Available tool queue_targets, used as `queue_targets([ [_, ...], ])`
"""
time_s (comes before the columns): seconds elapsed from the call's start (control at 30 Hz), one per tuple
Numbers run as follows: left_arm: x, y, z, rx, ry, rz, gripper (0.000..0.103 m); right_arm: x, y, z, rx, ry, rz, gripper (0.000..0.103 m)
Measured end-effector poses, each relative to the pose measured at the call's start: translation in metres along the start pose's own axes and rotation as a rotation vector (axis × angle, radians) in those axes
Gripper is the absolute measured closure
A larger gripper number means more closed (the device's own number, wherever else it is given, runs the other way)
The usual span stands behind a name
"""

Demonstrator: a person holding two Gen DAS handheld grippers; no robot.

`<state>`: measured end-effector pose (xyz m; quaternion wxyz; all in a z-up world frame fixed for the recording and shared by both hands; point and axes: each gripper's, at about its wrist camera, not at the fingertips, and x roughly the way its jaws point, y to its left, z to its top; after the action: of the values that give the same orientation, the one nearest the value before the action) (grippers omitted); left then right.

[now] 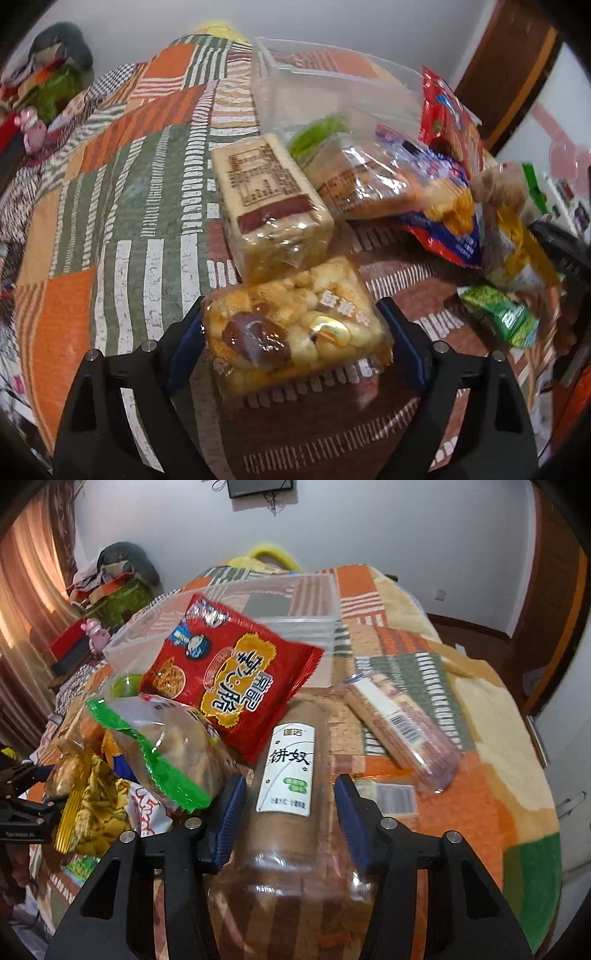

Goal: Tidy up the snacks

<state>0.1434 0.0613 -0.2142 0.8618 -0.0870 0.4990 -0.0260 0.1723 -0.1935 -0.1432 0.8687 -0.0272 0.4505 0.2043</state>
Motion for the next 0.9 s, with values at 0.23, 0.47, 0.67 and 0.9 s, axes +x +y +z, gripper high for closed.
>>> queue_targets([
  [0.23,-0.008,0.000,0.001,0.009,-0.034,-0.025,0.023,0.007,0.004,-0.006,0.001,0.020,-0.008,0.067],
  [0.47,-0.051,-0.021,-0.002,0.087,-0.151,-0.006,0.024,-0.010,-0.003,-0.007,0.040,-0.012,-0.007,0.068],
  [0.67,-0.083,-0.030,0.010,0.107,-0.247,0.002,0.024,-0.036,-0.012,-0.001,0.052,-0.085,-0.029,0.068],
  [0.9,-0.105,-0.039,0.039,0.115,-0.345,0.009,0.024,-0.061,-0.012,0.019,0.046,-0.187,-0.032,0.068],
])
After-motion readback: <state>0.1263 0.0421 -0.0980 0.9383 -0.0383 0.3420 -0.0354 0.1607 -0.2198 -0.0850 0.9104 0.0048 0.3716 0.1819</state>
